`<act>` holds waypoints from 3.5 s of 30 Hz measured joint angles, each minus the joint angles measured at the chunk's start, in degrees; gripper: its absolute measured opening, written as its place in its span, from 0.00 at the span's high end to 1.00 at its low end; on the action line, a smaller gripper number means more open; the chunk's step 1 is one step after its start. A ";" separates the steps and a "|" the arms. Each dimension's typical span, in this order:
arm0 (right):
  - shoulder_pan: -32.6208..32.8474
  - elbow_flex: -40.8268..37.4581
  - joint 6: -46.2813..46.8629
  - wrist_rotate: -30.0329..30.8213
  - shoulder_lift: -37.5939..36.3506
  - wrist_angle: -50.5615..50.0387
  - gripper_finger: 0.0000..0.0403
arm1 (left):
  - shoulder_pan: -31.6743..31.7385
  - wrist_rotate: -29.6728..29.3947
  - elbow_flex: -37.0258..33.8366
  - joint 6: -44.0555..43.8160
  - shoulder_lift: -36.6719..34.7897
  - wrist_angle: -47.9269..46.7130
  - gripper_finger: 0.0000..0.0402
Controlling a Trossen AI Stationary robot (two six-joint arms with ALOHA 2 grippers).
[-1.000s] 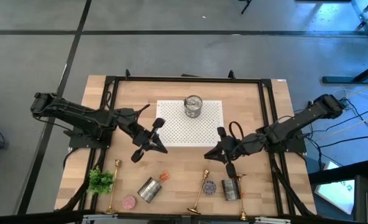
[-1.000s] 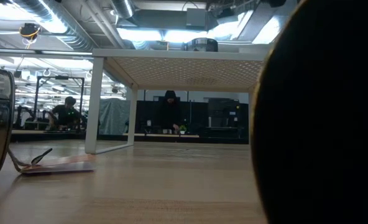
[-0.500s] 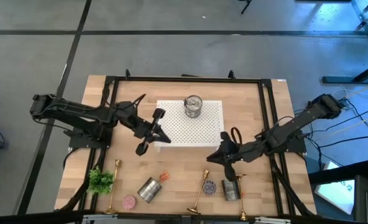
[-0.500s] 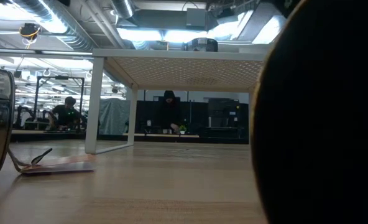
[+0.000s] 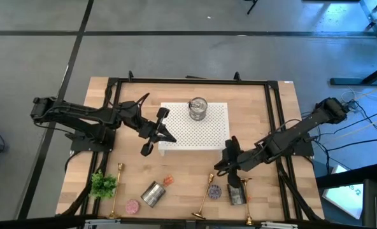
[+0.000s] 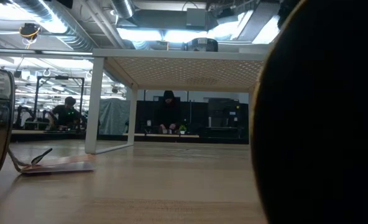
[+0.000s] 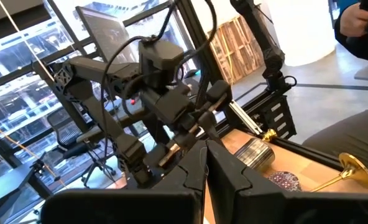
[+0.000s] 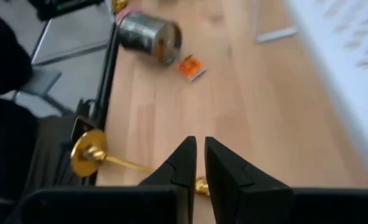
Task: Pick & Place candle stick holders
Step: Put the small black scented candle on the shelf
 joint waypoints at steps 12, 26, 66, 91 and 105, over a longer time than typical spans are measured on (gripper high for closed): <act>0.00 -0.02 0.15 -8.19 3.29 4.57 0.91 | -0.11 0.00 0.00 -5.29 1.18 -0.29 0.99; 5.94 -0.01 0.11 -18.06 3.24 10.74 0.91 | -6.84 -3.19 0.00 -11.38 2.13 -2.34 0.99; 7.02 1.05 -2.80 -5.49 16.68 4.33 0.21 | -15.25 -17.06 0.00 -13.14 2.09 -4.61 0.99; 12.80 34.80 10.62 1.42 35.08 -33.31 0.11 | -43.10 -51.84 -0.11 -14.62 4.12 3.16 0.99; 12.51 34.80 10.71 3.07 38.54 -33.19 0.07 | -45.55 -52.11 -0.11 -13.70 6.59 7.69 0.99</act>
